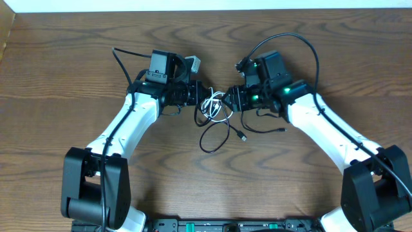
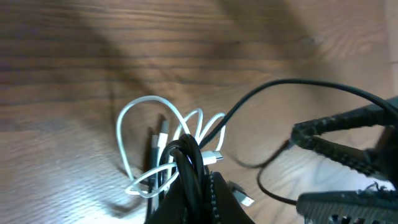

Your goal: Untangle cables

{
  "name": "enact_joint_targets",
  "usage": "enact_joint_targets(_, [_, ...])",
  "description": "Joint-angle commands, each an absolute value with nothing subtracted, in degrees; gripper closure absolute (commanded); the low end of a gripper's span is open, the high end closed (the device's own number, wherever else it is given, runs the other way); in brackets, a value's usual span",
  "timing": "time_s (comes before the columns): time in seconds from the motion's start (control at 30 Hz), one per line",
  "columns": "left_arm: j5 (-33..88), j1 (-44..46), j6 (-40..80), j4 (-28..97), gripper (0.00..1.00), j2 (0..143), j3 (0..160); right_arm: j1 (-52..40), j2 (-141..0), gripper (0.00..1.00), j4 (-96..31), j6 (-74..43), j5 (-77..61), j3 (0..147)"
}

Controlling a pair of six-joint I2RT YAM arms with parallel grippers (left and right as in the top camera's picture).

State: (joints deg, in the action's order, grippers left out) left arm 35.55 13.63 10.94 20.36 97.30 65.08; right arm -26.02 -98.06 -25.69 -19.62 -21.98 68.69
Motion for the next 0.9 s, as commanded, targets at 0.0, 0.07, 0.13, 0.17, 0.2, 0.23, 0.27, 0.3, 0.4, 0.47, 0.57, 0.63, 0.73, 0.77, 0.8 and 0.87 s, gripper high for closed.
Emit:
enact_joint_targets(0.0, [26.76,13.58,11.44,20.08,0.93,96.03,64.93,-27.44,-98.65,0.39,-25.87,-25.69,-7.03,68.45])
enact_joint_targets(0.07, [21.47,13.58,11.46,19.31,0.92,96.27,64.93,-27.77,-98.72,0.36,-26.15,-25.71,1.93,68.45])
enact_joint_targets(0.13, [18.41,13.58,11.46,18.31,0.93,96.36,64.93,-27.79,-98.91,0.29,-26.33,-25.69,9.32,68.45])
enact_joint_targets(0.17, [18.06,13.58,11.44,17.69,0.92,96.36,64.93,-27.66,-99.0,0.26,-26.37,-25.67,12.21,68.45])
enact_joint_targets(0.2, [18.11,13.56,11.46,17.02,0.93,96.36,64.93,-27.44,-99.07,0.23,-26.35,-25.65,13.85,68.45])
enact_joint_targets(0.23, [18.11,13.58,11.46,16.12,0.93,96.36,64.93,-27.11,-99.07,0.2,-26.11,-25.58,15.0,68.45])
enact_joint_targets(0.27, [18.11,13.58,11.46,15.18,0.93,96.36,64.93,-26.22,-99.04,0.18,-24.93,-22.74,14.24,68.93])
enact_joint_targets(0.3, [18.13,13.58,11.46,15.03,0.92,96.36,64.93,-25.85,-99.02,0.18,-25.08,-21.17,13.13,69.76])
enact_joint_targets(0.4, [18.13,13.58,11.44,15.68,0.92,96.36,64.93,-25.17,-99.02,0.18,-28.75,-17.89,7.99,74.81])
enact_joint_targets(0.47, [18.13,13.58,11.42,16.91,0.92,96.36,64.93,-25.17,-99.02,0.18,-30.3,-17.19,3.44,77.82])
enact_joint_targets(0.57, [18.17,13.58,11.42,17.96,0.92,96.36,64.93,-25.17,-99.02,0.21,-28.93,-17.17,-5.98,80.14])
enact_joint_targets(0.63, [18.39,13.58,11.42,18.22,0.92,96.36,64.93,-25.17,-99.02,0.25,-26.79,-18.7,-11.09,80.25])
enact_joint_targets(0.73, [18.37,13.58,11.42,18.68,0.92,96.36,64.93,-25.19,-99.35,0.31,-25.41,-22.09,-15.44,80.25])
enact_joint_targets(0.77, [18.35,13.58,11.42,18.81,0.93,96.36,64.93,-25.36,-99.44,0.32,-25.34,-22.48,-16.1,80.23])
enact_joint_targets(0.8, [18.35,13.58,11.42,18.79,0.92,96.36,64.93,-25.61,-99.7,0.33,-25.34,-22.48,-16.58,80.18])
enact_joint_targets(0.87, [18.35,13.58,11.44,18.76,0.92,96.36,64.95,-26.37,-100.53,0.34,-25.47,-22.48,-17.1,80.14])
